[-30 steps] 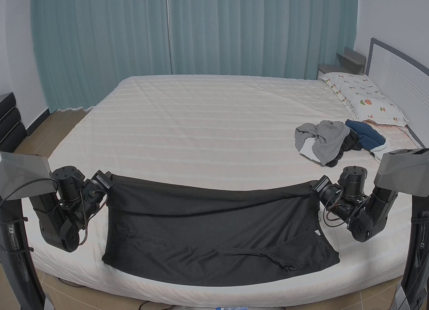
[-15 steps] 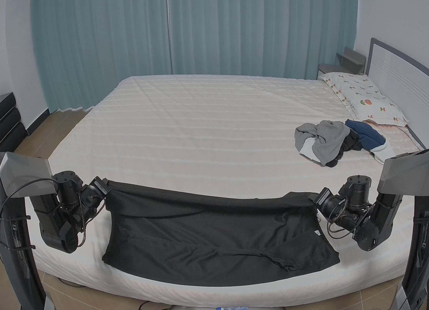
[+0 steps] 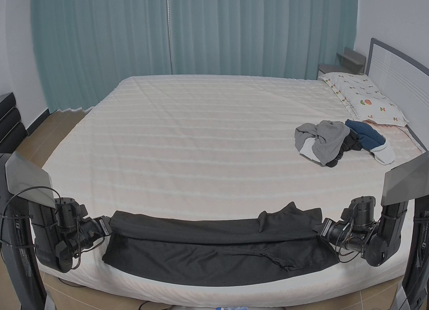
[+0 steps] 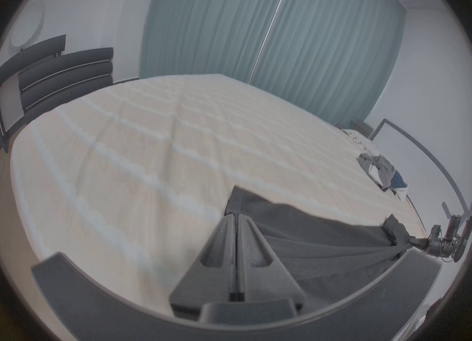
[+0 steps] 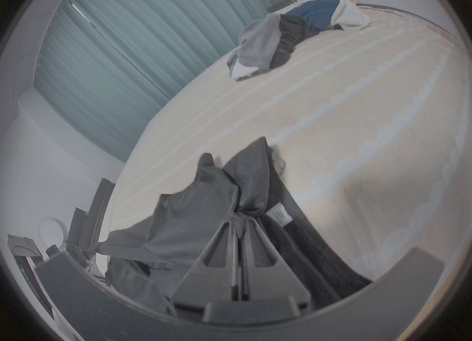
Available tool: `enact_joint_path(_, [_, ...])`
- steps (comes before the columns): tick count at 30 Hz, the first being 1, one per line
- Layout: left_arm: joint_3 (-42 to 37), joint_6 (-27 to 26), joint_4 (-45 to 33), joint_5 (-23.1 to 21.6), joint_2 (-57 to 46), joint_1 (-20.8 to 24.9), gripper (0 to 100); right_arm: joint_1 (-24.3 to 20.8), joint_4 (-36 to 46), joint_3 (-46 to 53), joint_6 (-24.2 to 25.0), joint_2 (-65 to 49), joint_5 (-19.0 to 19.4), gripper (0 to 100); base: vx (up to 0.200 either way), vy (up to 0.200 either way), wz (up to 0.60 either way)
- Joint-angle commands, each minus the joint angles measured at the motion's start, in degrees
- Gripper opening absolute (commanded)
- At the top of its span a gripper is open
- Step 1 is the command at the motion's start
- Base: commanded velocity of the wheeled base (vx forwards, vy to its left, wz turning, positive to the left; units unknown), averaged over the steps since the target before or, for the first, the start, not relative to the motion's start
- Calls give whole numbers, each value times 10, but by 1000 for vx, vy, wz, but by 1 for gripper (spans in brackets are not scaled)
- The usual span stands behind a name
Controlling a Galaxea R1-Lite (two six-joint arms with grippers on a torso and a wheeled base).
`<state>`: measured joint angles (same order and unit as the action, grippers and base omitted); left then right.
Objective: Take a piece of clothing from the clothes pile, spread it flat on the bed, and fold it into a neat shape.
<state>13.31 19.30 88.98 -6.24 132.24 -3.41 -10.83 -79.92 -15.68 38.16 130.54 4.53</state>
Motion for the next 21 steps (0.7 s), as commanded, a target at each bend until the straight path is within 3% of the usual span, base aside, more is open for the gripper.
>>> enact_joint_path(1, [-22,-4,2,-1,22,1,0,-6,-4,14,-5,29,-1,0,0,0,0])
enact_joint_path(5, [-29,-12,2,-1,28,2,0,-12,-26,12,-5,47,-1,0,0,0,0])
enact_joint_path(6, [-29,-13,2,-1,28,1,0,-13,-28,12,-5,51,-2,100,0,0,0])
enact_joint_path(7, [-31,-13,2,-1,28,1,0,-15,-35,14,-5,58,-4,100,0,0,0])
enact_joint_path(8, [-33,-14,2,-1,28,1,100,-15,-40,14,-5,60,-5,100,0,0,0])
enact_joint_path(18, [-36,-8,5,-3,-2,-5,100,-2,-96,37,6,32,0,100,0,0,0])
enact_joint_path(21, [-22,22,2,-4,-23,-19,100,12,-96,33,45,24,2,100,0,0,0])
